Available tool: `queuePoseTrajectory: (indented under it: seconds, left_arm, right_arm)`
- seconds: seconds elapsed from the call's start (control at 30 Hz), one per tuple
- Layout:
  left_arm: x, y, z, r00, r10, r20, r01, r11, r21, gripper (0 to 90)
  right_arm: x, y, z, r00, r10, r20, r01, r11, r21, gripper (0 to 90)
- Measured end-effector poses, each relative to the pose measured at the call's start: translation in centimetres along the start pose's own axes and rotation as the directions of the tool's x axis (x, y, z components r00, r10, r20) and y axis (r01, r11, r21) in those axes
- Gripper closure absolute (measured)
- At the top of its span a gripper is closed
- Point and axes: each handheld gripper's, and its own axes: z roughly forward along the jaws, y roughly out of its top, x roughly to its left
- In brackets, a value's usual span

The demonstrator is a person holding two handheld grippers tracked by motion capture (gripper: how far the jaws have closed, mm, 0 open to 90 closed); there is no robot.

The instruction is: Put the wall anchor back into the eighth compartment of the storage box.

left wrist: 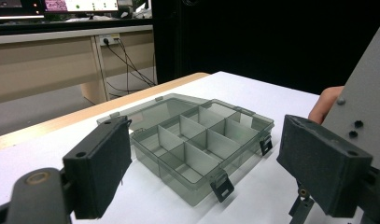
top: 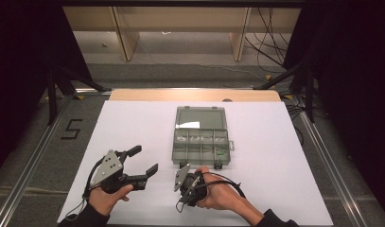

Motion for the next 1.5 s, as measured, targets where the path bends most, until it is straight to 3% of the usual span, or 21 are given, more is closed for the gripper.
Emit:
queuePoseTrajectory:
  seconds: [0.47,0.57,0.73,1.13,1.5]
  left_arm:
    - [0.0,0.0,0.0,1.0000,0.000,-0.001,0.000,1.0000,0.000,16.4]
    - [0.0,0.0,0.0,1.0000,0.000,-0.001,0.000,1.0000,0.000,16.4]
    - [0.0,0.0,0.0,1.0000,0.000,0.000,0.000,1.0000,-0.001,16.4]
    - [0.0,0.0,0.0,1.0000,0.001,0.000,-0.001,1.0000,-0.001,16.4]
    - [0.0,0.0,-0.1,1.0000,0.003,0.001,-0.003,1.0000,0.000,16.4]
  right_arm:
    - [0.0,0.1,0.8,0.9995,0.000,-0.032,0.001,1.000,0.024,78.2]
    - [0.0,0.1,0.8,0.9984,0.031,-0.048,-0.030,0.999,0.029,80.4]
    - [-0.1,0.1,0.8,0.9984,0.026,-0.050,-0.025,0.999,0.029,84.2]
    - [-0.1,0.1,0.6,0.9992,0.023,-0.034,-0.021,0.999,0.037,84.6]
    - [-1.1,-0.5,-1.0,0.9989,0.046,-0.005,-0.046,0.999,-0.019,84.6]
